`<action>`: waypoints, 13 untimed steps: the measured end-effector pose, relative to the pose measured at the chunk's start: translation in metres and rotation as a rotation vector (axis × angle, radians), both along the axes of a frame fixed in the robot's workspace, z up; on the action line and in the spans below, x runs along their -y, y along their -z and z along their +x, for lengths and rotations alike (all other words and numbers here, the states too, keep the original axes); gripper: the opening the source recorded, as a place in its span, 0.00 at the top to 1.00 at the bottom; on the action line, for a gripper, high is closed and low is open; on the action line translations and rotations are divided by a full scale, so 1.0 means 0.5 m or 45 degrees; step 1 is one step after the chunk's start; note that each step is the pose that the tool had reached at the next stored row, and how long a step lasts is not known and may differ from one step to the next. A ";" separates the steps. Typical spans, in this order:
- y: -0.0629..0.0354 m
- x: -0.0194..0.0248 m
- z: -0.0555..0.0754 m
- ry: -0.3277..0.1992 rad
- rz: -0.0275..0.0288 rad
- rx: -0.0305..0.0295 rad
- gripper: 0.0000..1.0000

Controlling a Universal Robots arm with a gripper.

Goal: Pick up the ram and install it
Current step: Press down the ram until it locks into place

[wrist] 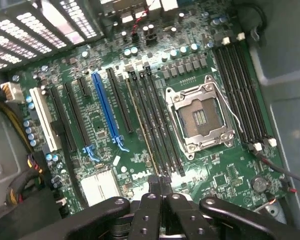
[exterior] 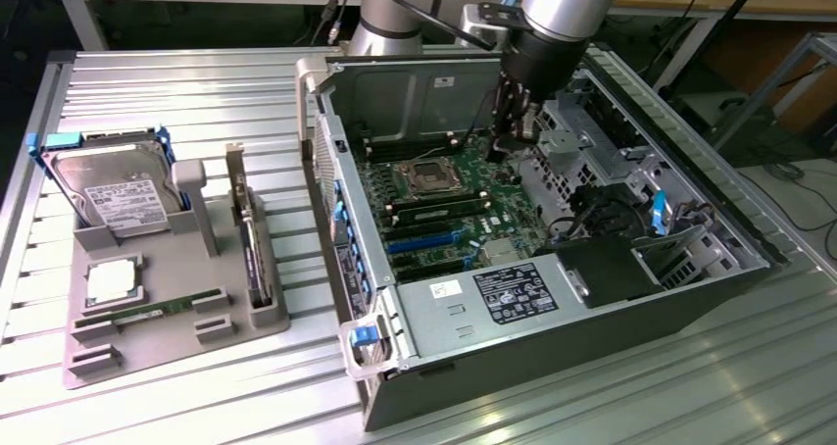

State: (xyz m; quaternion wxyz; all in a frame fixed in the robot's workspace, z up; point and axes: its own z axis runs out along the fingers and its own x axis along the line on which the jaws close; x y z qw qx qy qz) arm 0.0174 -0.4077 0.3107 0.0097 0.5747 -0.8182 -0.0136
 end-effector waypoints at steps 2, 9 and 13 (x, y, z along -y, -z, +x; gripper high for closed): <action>0.000 0.0000 0.000 0.083 0.0000 0.0001 0.89; 0.000 0.0000 0.000 0.274 0.0001 0.0000 0.89; -0.001 0.0000 0.000 0.390 -0.0001 0.0000 0.89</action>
